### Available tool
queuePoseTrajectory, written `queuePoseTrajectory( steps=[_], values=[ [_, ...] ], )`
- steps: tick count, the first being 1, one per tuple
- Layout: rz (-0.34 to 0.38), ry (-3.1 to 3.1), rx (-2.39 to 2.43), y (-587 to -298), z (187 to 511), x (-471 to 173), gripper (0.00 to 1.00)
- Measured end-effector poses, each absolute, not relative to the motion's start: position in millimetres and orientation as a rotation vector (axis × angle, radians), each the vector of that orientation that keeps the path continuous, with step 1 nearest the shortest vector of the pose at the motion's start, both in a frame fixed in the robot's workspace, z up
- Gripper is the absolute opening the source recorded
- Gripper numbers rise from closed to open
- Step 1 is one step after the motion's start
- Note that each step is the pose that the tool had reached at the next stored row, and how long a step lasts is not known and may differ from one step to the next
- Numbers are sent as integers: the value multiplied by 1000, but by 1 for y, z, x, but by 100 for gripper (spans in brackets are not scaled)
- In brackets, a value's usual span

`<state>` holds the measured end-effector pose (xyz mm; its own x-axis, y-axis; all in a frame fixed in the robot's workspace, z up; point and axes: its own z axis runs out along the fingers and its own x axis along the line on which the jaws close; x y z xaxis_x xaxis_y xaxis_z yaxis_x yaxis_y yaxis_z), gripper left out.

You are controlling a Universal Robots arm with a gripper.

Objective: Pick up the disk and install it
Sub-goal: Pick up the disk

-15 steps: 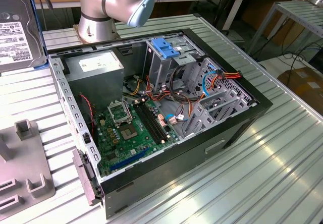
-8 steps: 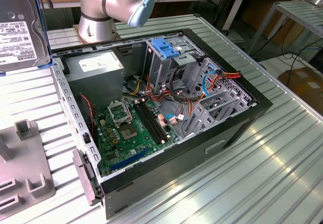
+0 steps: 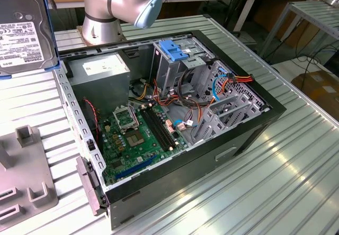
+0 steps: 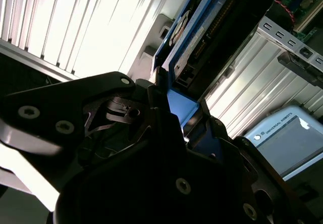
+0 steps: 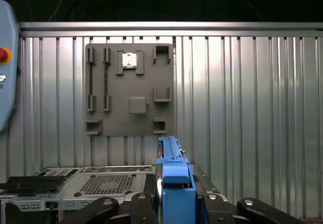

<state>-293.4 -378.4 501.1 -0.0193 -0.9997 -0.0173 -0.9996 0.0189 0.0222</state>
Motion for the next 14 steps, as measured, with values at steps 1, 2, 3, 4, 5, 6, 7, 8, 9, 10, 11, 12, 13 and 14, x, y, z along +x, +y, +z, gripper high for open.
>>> queuePoseTrajectory(
  steps=[1, 2, 3, 4, 5, 6, 7, 8, 9, 10, 11, 12, 13, 14],
  values=[
    [-44, -2240, 2198, -378, 501, -291, 37],
    [-44, -2240, 2198, -378, 501, -290, 37],
    [-44, -2240, 2198, -378, 501, -290, 37],
    [-44, -2240, 2198, -378, 501, -289, 37],
    [-44, -2240, 2198, -378, 501, -288, 37],
    [-44, -2240, 2198, -378, 501, -286, 37],
    [-44, -2240, 2198, -378, 501, -285, 37],
    [-44, -2240, 2198, -378, 501, -284, 37],
    [-43, -2240, 2197, -378, 501, -283, 37],
    [-43, -2240, 2197, -378, 501, -282, 37],
    [-43, -2240, 2197, -379, 501, -280, 37],
    [-43, -2240, 2197, -379, 501, -279, 37],
    [-43, -2240, 2197, -379, 501, -277, 37],
    [-43, -2240, 2197, -379, 501, -276, 37]
  ],
)
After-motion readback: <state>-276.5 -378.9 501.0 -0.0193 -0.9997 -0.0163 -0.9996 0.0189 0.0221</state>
